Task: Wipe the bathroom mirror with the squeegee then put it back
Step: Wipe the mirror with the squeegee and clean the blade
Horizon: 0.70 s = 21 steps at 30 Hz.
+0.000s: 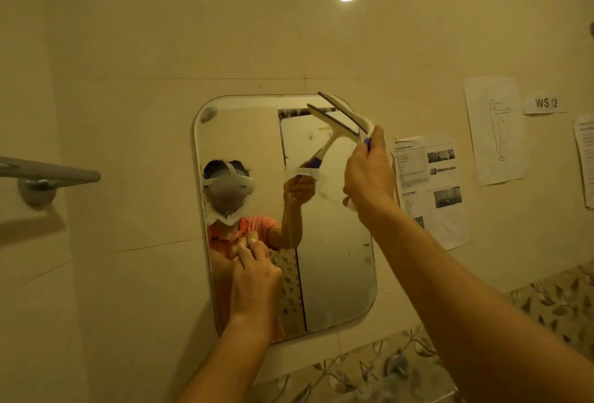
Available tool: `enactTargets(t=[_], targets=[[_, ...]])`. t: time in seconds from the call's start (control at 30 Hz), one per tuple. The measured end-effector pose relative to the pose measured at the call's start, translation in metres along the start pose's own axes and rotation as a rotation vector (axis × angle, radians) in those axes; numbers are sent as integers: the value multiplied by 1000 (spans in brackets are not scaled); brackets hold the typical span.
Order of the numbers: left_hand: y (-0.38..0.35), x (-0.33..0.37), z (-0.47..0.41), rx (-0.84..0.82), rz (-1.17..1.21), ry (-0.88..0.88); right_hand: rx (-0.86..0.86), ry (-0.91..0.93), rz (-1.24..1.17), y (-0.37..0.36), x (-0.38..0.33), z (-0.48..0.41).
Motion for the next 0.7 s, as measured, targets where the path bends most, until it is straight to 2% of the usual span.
enactTargets(t=[0.23,0.47,0.7], targets=[[-2,-1,-4,66,6,-4,-60,-43,155,-17,-15,-3],[2,-1,-1,88,-27,-4,-78,-189,97,-16,10,29],[-3,-2,-5,37,-58,-14,-110,-117,225,-23,49,63]])
Point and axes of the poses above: each hand's wrist, its own z-axis away from the middle knuckle, its own y-axis out of the back of the hand, x = y × z, the point moved 5 cm from there along -z, towards the middle knuckle, and after that the axes turned 14 degrees about -z, right-handed, at the moved point
